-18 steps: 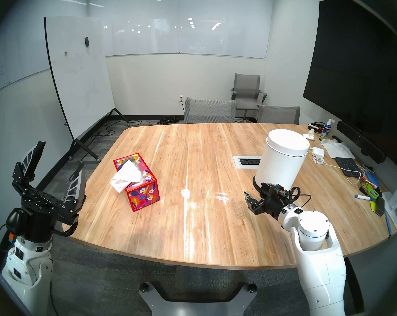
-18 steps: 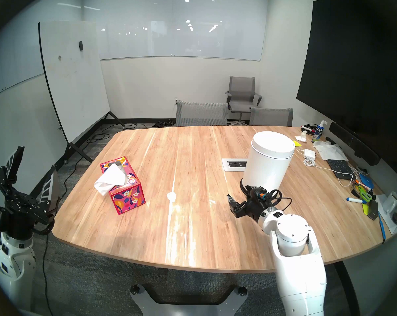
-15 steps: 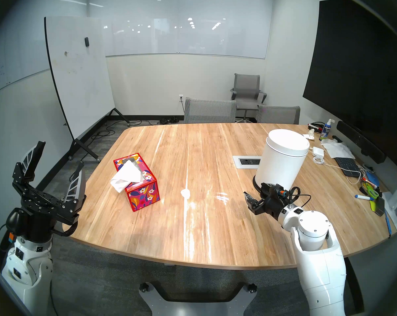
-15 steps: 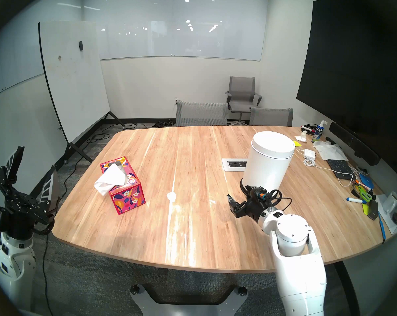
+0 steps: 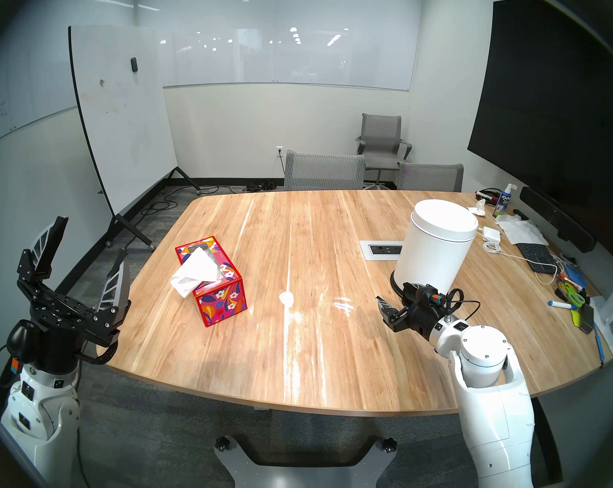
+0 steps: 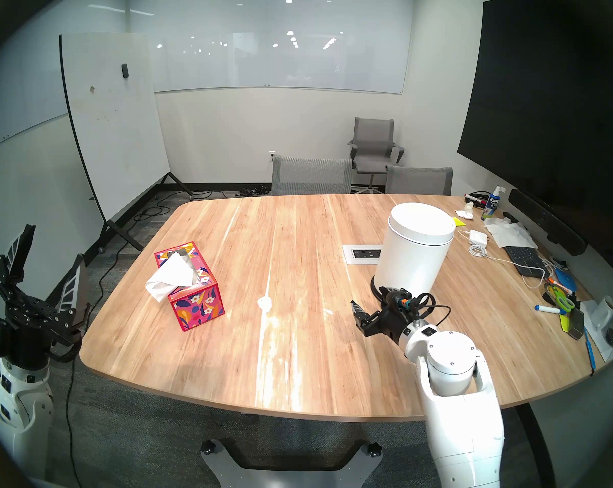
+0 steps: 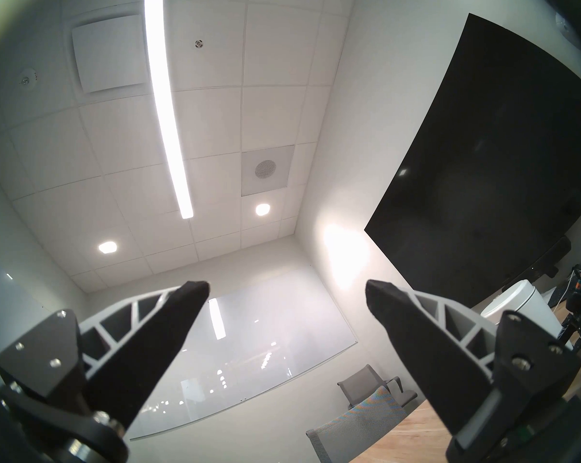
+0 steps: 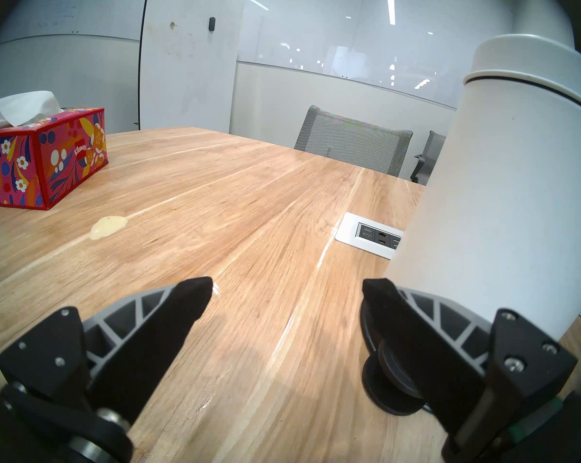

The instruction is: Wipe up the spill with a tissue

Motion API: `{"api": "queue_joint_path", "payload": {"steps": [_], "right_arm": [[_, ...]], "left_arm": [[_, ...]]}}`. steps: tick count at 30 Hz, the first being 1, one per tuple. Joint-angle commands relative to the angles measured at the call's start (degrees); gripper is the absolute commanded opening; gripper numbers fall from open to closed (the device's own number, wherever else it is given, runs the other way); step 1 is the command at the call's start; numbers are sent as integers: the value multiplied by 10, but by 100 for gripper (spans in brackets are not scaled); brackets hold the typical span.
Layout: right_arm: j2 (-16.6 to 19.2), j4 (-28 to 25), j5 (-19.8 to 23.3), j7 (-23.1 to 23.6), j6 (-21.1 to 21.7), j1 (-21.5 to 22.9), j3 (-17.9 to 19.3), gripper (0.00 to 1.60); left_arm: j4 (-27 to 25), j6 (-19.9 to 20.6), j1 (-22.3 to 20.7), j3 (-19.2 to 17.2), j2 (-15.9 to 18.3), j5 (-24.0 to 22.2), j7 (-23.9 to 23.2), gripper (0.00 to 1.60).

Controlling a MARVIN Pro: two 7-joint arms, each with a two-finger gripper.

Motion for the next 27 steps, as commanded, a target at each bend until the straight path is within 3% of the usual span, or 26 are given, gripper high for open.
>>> {"api": "queue_joint_path", "payload": {"steps": [1,9,19,27], "right_arm": [[1,-11,0,0,-1,4,0,160],[1,-11,0,0,-1,3,0,160],[1,-11,0,0,-1,3,0,160],[1,-11,0,0,-1,3,0,160]], "left_arm": [[-13,33,-21,12,-5,37,6,160],[-8,88,-47,33,-5,63,27,160],[6,128,-64,53,2,80,34,160],[32,132,-84,70,6,91,35,160]]}}
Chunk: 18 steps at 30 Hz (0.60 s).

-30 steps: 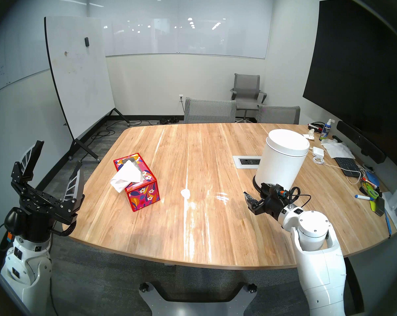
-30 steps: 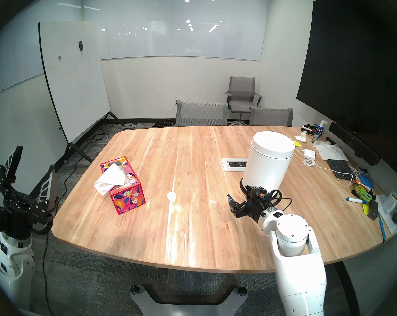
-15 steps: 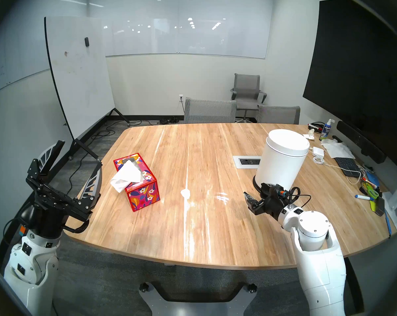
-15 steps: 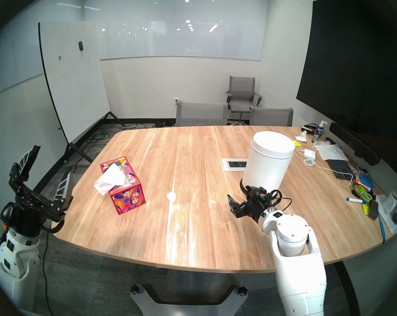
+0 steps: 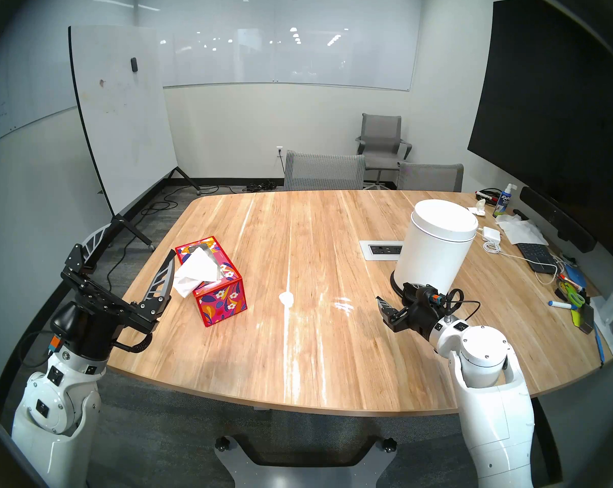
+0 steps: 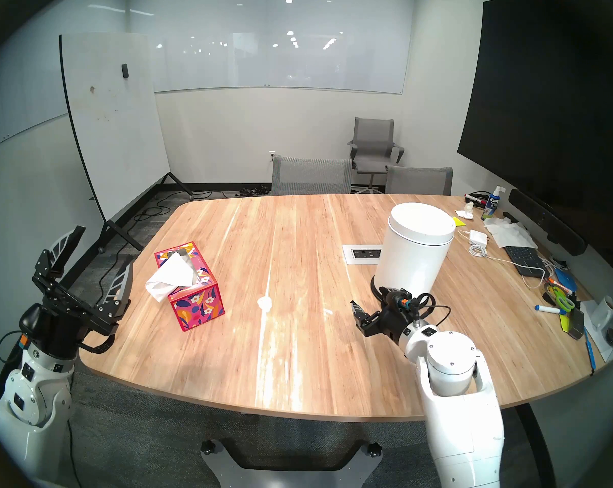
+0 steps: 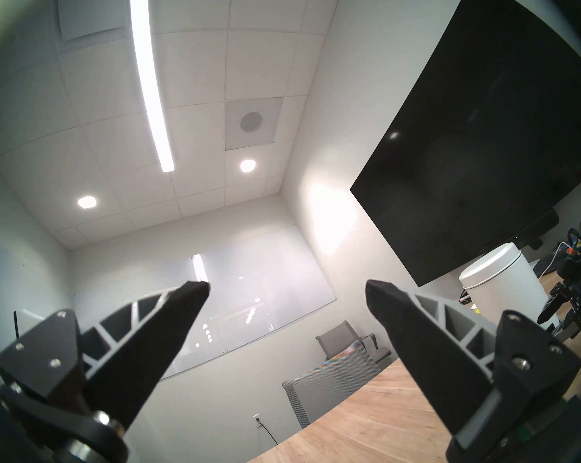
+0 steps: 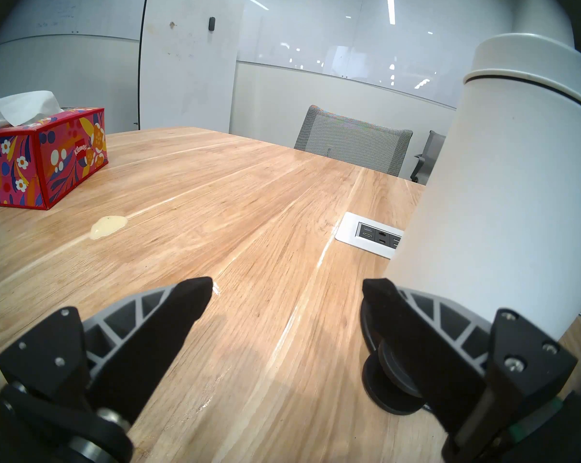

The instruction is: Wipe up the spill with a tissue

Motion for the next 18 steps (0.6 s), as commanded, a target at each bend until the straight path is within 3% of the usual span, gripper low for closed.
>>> {"api": "queue_joint_path", "payload": {"steps": [1,12,13,18], "right_arm": [[1,-11,0,0,-1,4,0,160],[1,-11,0,0,-1,4,0,160],[1,-11,0,0,-1,4,0,160],[1,-11,0,0,-1,4,0,160]], "left_arm": [[14,4,-20,9,6,0,2,160],[37,48,-40,34,18,1,7,160],[37,68,-42,38,21,0,10,160],[54,74,-54,49,25,1,10,160]]}}
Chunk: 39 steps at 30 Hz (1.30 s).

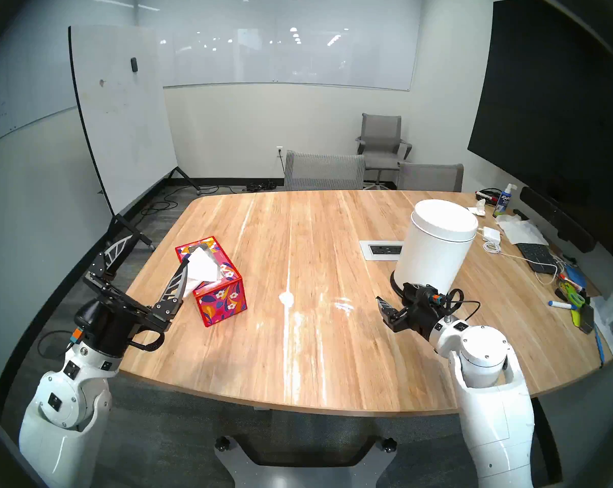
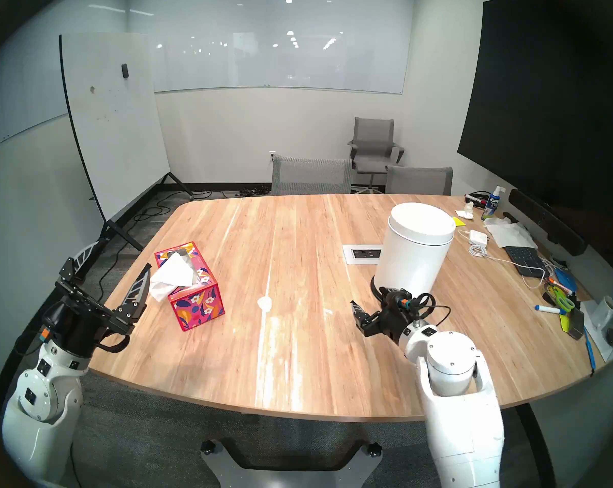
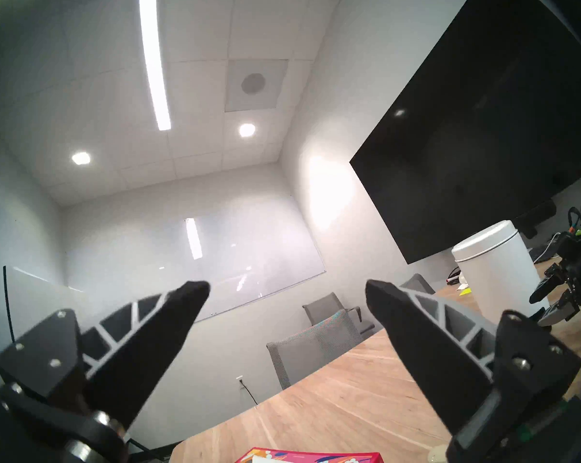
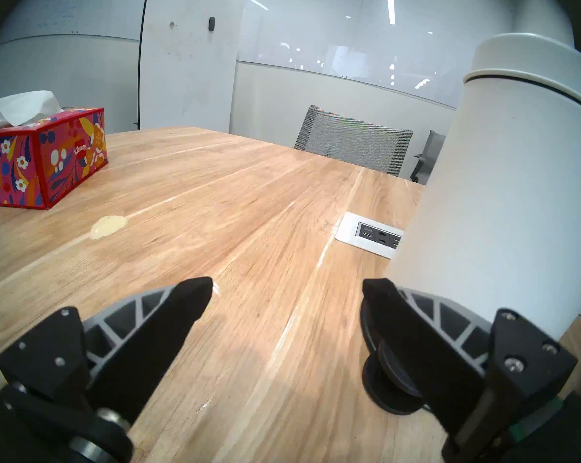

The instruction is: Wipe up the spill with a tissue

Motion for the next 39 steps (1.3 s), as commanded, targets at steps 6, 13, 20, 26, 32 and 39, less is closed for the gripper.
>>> {"api": "queue_joint_path", "payload": {"steps": [6,13,20,26,32,39], "right_arm": [[1,-11,0,1,-1,4,-1,160],[1,-11,0,1,-1,4,-1,160],[1,-11,0,1,-1,4,-1,160],[1,-11,0,1,-1,4,-1,160],[1,-11,0,1,-1,4,0,160],[1,-11,0,1,-1,4,0,160]], "left_arm": [[9,53,-16,10,15,-21,4,160],[28,62,-23,26,13,-7,7,160],[70,85,-48,51,21,-6,8,160],[61,116,-56,54,20,-23,16,160],[58,171,-90,62,23,-41,33,160],[85,196,-98,73,24,-47,36,160]]}}
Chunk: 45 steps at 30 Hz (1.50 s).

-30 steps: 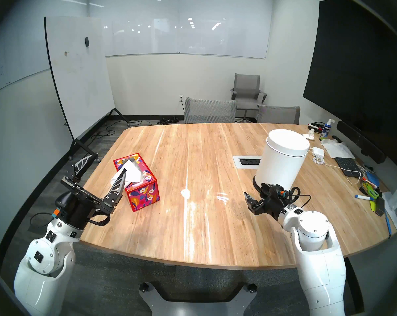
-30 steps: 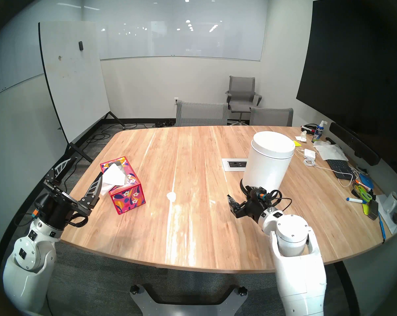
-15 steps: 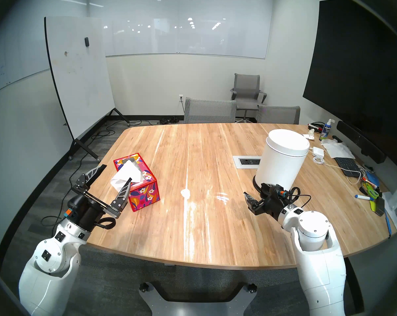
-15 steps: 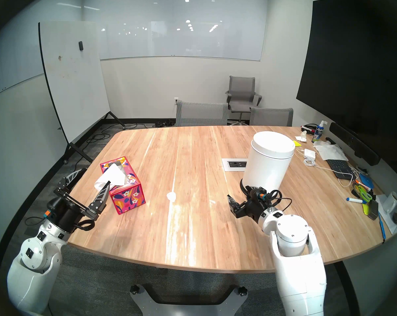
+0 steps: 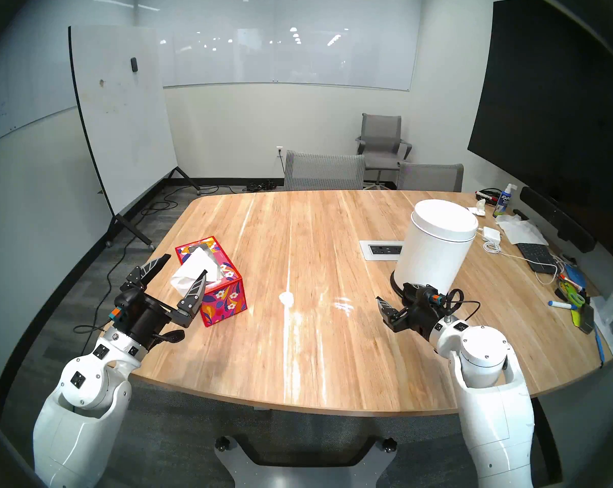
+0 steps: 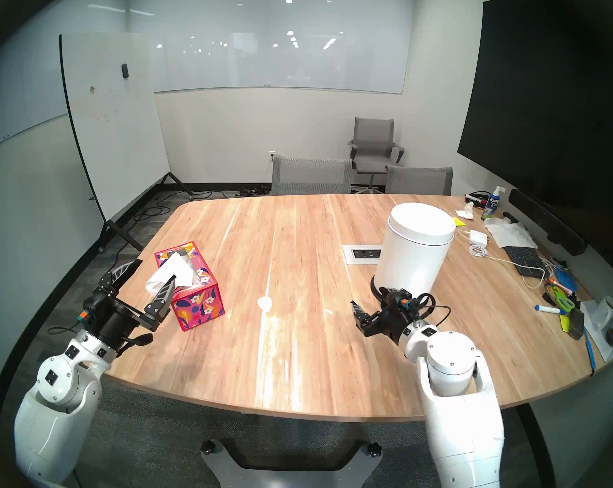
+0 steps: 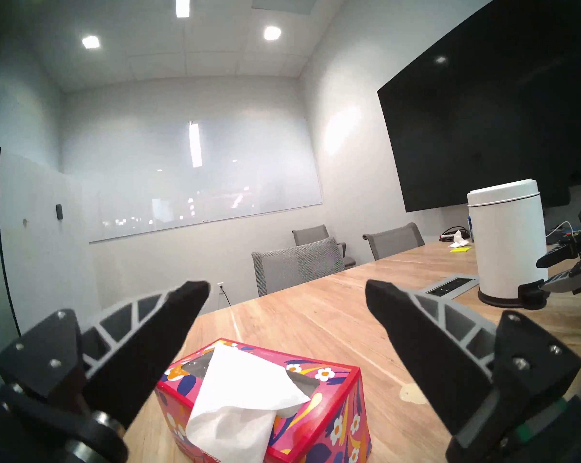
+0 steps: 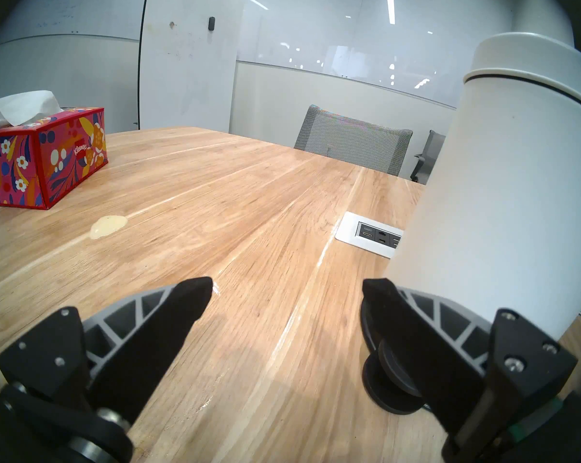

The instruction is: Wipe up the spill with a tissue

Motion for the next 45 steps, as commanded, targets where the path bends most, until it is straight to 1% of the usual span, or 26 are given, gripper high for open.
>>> {"api": "queue_joint_path", "payload": {"steps": [1,4,5,6,9,20,26,28,30,31,38,41,45], "right_arm": [[1,-11,0,1,-1,4,-1,160],[1,-11,0,1,-1,4,-1,160],[1,-11,0,1,-1,4,-1,160],[1,-11,0,1,-1,4,-1,160],[1,-11,0,1,-1,4,-1,160],[1,-11,0,1,-1,4,-1,160],[1,-11,0,1,-1,4,-1,160],[1,-11,0,1,-1,4,-1,160],[1,-11,0,1,-1,4,-1,160],[1,-11,0,1,-1,4,-1,160],[1,-11,0,1,-1,4,-1,160],[1,-11,0,1,-1,4,-1,160],[1,-11,0,1,-1,4,-1,160]], "left_arm": [[13,9,-15,1,1,-9,1,160],[18,5,-12,1,1,-10,-1,160],[19,11,-10,1,2,-14,-1,160],[23,3,-10,1,2,-12,-2,160],[26,4,-10,1,1,-13,0,160],[24,35,-10,4,1,-24,9,160],[25,42,-11,10,-3,-22,15,160],[27,48,-18,17,-3,-20,19,160],[35,54,-33,27,-4,-13,24,160],[40,64,-42,33,-3,-14,27,160],[68,76,-91,62,-6,-3,44,160],[77,80,-109,68,-12,1,49,160],[78,83,-122,65,-13,0,56,160]]}}
